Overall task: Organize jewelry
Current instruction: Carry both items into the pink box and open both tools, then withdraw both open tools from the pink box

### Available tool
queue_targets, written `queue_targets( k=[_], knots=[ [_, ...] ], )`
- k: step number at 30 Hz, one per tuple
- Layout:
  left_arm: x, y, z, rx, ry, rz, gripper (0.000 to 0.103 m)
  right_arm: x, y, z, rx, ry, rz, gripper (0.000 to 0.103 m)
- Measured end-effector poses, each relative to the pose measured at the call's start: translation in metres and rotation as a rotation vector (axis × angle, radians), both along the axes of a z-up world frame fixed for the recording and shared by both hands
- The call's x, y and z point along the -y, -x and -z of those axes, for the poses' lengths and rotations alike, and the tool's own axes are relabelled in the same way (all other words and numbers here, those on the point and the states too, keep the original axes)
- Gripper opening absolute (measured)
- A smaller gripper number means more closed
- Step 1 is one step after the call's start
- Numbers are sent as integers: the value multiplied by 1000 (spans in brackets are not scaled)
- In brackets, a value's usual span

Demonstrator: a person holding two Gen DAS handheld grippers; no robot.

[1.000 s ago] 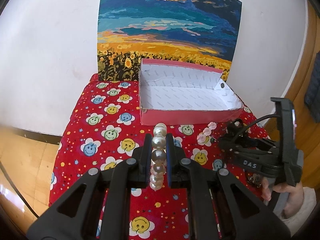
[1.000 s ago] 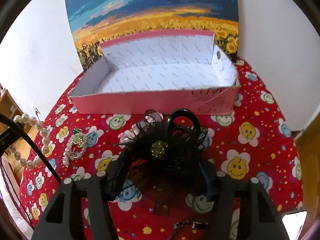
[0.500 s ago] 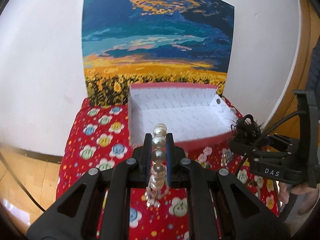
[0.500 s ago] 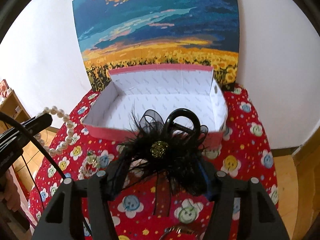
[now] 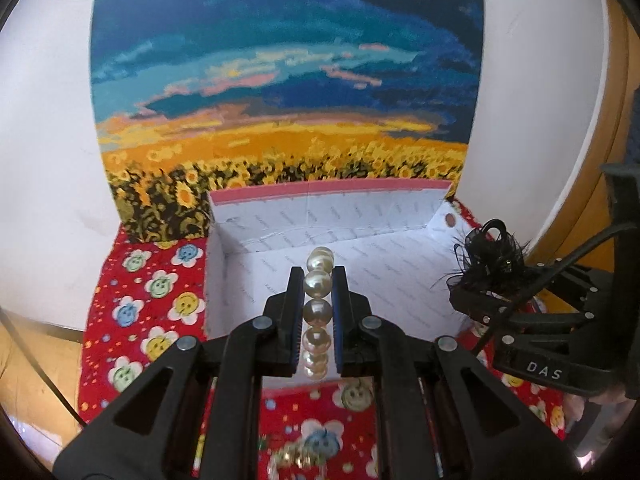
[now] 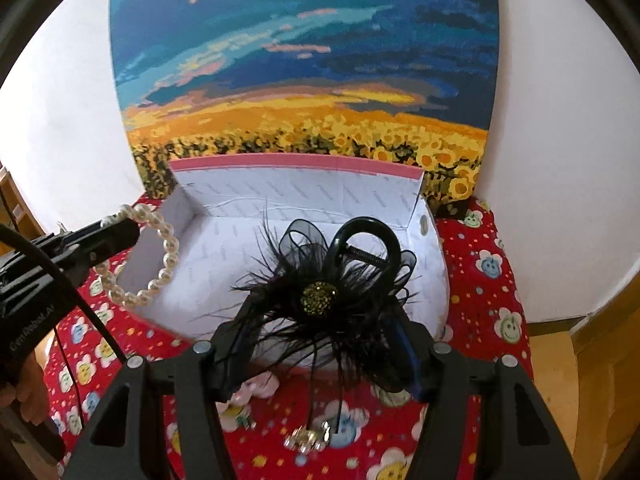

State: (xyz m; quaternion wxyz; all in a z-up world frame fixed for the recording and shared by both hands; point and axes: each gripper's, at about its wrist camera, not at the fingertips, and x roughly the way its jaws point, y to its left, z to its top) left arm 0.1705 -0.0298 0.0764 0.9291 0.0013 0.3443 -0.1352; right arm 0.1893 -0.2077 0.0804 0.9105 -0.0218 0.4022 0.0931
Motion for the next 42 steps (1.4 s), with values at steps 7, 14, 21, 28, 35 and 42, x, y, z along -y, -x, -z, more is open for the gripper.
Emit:
queue_targets(
  k=[7, 14, 21, 28, 35, 42],
  knots=[
    [6, -27, 33, -75, -18, -17, 5, 7, -26, 24, -53, 5, 20, 63],
    [6, -36, 45, -105, -26, -34, 6, 10, -32, 37, -78, 18, 23, 64],
    [7, -31, 41, -102, -28, -40, 44, 6, -28, 32, -71, 12, 14, 73],
    [5, -17, 28, -88, -24, -33, 48, 5, -11, 17, -35, 5, 16, 79],
    [0, 5, 11, -73, -18, -25, 49, 1, 13, -5, 8, -8, 3, 80],
    [-14, 33, -3, -62, -29, -45, 49, -6, 40, -20, 32, -22, -13, 81]
  ],
)
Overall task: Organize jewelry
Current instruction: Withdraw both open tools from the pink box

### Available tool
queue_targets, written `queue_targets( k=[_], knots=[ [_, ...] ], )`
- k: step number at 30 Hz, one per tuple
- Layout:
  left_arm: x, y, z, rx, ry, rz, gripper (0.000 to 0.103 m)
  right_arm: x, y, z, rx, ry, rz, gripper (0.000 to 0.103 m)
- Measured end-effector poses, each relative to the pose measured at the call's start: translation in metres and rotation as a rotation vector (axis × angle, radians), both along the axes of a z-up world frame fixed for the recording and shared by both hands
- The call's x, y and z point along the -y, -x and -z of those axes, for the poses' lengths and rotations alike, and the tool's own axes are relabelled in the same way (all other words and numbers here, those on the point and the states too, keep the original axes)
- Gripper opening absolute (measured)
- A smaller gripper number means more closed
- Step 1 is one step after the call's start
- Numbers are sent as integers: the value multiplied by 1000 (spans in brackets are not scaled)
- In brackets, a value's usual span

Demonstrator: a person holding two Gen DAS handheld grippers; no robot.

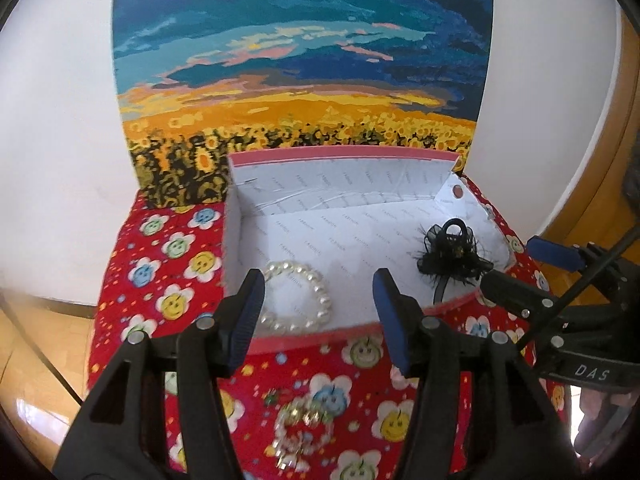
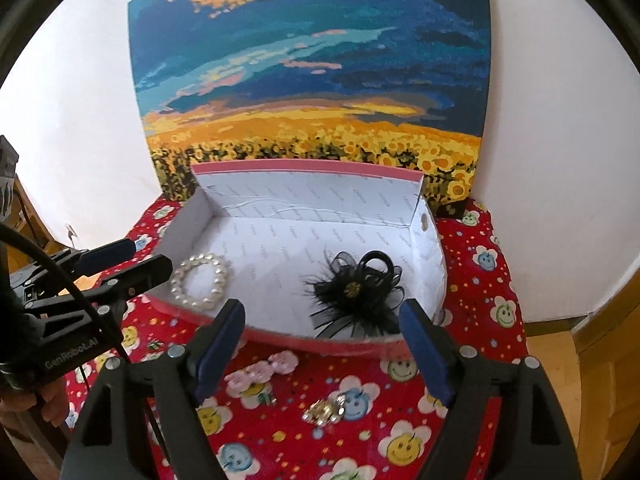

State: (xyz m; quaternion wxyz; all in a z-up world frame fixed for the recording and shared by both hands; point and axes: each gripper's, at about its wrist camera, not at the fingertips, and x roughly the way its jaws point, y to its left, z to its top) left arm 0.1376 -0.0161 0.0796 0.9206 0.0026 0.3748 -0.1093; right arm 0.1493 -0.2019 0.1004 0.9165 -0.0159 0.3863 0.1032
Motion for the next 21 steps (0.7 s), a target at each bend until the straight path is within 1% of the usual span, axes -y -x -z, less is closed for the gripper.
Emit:
queue_targets(
  k=[7, 11, 16, 21],
  knots=[
    [-26, 27, -7, -6, 11, -46, 49, -10, 27, -5, 5, -20, -10, 81],
    [-43, 43, -6, -12, 22, -72, 49, -15, 39, -1, -5, -31, -13, 82],
    [-60, 56, 4, -35, 36, -103, 49, -27, 49, 17, -36, -29, -29, 84],
    [-74, 62, 19, -68, 41, -140, 49, -43, 47, 40, -83, -6, -48, 84]
  ],
)
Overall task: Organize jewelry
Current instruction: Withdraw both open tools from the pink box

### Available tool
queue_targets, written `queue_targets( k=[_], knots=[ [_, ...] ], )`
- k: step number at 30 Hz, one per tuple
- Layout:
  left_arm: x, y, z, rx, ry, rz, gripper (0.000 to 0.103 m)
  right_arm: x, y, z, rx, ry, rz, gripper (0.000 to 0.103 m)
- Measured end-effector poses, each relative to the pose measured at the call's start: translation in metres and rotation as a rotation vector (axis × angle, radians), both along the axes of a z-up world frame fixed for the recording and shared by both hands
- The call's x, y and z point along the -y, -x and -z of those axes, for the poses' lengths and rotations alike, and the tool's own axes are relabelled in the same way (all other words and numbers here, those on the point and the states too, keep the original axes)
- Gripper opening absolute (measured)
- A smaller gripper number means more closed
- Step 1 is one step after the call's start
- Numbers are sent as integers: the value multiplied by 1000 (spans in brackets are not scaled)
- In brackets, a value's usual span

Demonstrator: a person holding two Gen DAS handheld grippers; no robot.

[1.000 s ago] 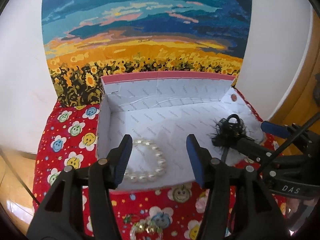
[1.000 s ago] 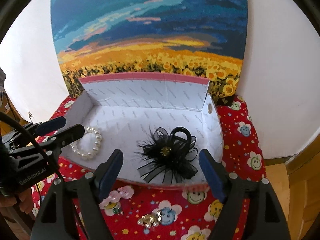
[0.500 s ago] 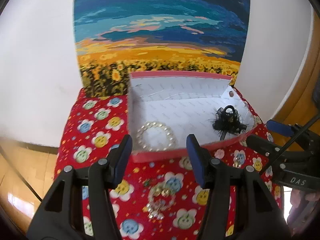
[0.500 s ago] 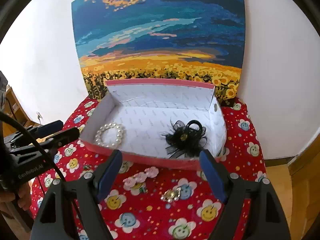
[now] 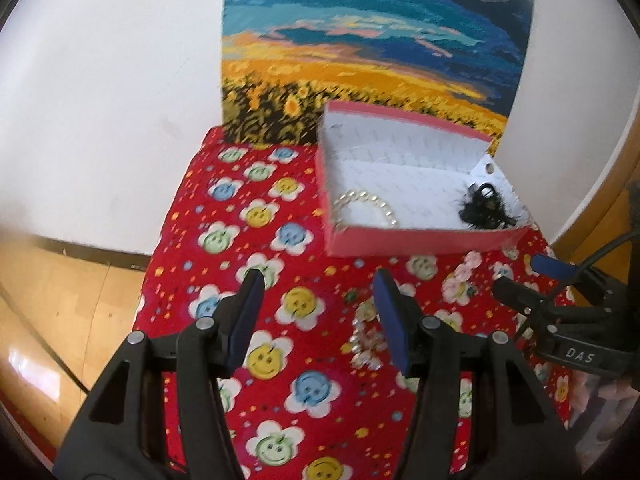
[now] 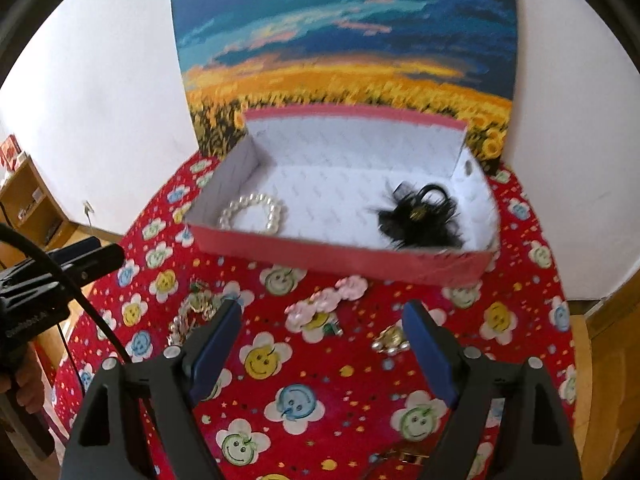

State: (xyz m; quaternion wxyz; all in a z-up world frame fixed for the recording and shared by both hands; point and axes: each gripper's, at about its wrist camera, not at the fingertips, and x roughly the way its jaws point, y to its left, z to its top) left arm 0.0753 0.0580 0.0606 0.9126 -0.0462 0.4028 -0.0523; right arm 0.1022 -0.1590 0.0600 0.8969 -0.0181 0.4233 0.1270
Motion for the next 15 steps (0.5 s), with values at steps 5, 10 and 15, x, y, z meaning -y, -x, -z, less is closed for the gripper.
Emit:
queue_targets(
  k=[5, 10, 15],
  knots=[
    [-14, 3, 10, -19, 14, -27, 49, -10, -11, 22, -47, 7, 21, 84],
    [-23, 4, 18, -30, 21, -45, 49, -11, -25, 40, -94, -14, 81, 84],
    [-29, 3, 25, -39, 29, -49, 49, -12, -40, 53, -133, -38, 133, 85]
  ],
)
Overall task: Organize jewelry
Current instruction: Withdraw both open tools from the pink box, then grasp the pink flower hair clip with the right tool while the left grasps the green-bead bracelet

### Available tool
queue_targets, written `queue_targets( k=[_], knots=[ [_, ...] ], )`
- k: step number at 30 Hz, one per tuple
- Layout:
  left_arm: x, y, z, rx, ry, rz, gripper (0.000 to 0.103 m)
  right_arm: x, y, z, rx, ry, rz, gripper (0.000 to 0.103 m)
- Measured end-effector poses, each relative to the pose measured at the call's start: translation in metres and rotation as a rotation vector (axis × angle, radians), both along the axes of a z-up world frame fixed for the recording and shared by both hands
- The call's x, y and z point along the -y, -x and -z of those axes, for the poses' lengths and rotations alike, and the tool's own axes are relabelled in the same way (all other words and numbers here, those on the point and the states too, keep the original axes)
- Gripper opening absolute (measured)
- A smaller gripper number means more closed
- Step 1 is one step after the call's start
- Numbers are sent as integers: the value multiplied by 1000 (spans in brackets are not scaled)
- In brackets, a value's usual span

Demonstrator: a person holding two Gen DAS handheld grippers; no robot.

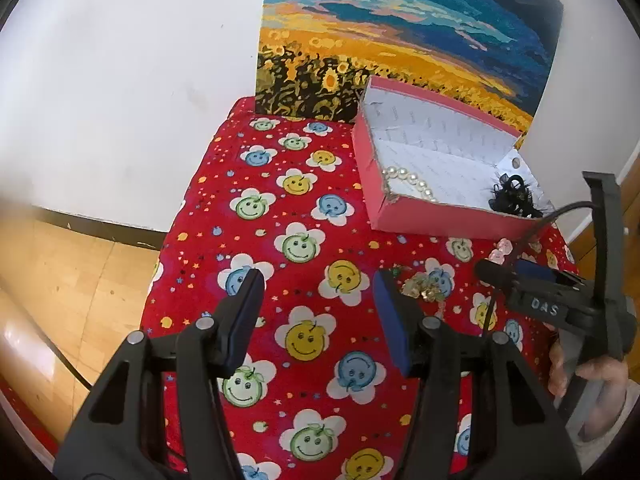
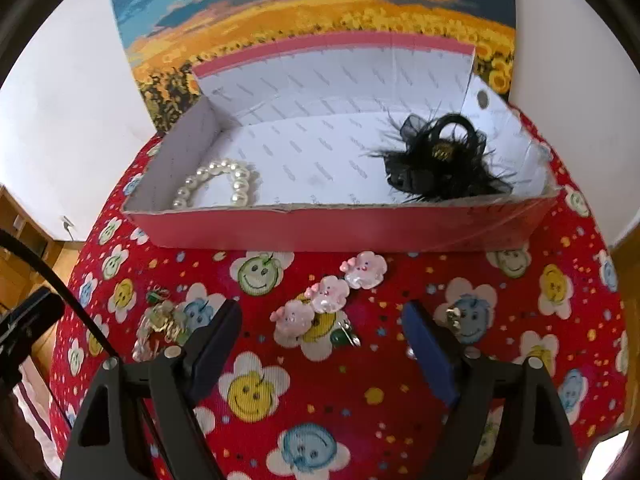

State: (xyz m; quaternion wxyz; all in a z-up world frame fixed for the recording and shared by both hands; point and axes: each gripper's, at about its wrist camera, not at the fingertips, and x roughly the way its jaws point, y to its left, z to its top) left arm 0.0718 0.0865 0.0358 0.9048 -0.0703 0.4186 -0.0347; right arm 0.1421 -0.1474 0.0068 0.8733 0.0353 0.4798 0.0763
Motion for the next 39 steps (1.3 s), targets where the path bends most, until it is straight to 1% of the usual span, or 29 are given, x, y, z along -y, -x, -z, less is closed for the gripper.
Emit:
queue_targets(
  k=[4, 6, 8, 10, 11, 12, 14, 15, 16, 17, 18, 21, 22, 23, 28, 33, 36, 39],
  knots=[
    [-5, -3, 6, -14, 0, -8, 49, -5, -5, 2, 22, 35, 25, 86],
    [-8, -4, 9, -20, 6, -13, 49, -10, -7, 3, 26, 68, 34, 85],
    [-10, -4, 11, -25, 11, -16, 49, -15, -8, 4, 36, 110, 42, 80],
    [-10, -4, 12, -28, 10, -16, 49, -17, -8, 3, 52, 137, 43, 67],
    [-10, -4, 13, -29, 9, -15, 50, -17, -7, 2, 58, 138, 45, 63],
    [-10, -4, 13, -31, 7, -15, 50, -16, -7, 1, 58, 134, 45, 60],
    [-10, -4, 15, -38, 1, -21, 50, -14, -6, 0, 55, 124, 46, 59],
    [-10, -5, 16, -41, -3, -23, 50, -14, -5, -1, 56, 122, 50, 56],
    [-9, -5, 17, -45, -3, -22, 50, -13, -5, -1, 59, 125, 55, 48],
    [-9, -4, 18, -48, 0, -20, 50, -13, -4, -1, 63, 128, 58, 43],
    [-8, -4, 19, -53, 3, -18, 50, -12, -3, -2, 66, 133, 58, 34],
    [-5, -5, 22, -77, 0, -26, 51, -8, 0, -3, 63, 110, 43, 29],
    [-5, -6, 24, -85, 0, -27, 51, -7, 2, -4, 62, 100, 37, 24],
    [-5, -6, 25, -95, 8, -28, 51, -6, 3, -4, 61, 85, 35, 22],
    [-5, -3, 26, -104, 23, -24, 51, 6, 10, -8, 58, 10, 27, 22],
    [6, -2, 23, -100, 34, 26, 51, 17, 29, -23, 92, -61, 21, 22],
    [18, -3, 22, -97, 17, 57, 51, 26, 41, -32, 107, -110, 26, 22],
    [30, -3, 20, -75, -8, 92, 50, 31, 51, -38, 121, -129, 20, 22]
  ],
)
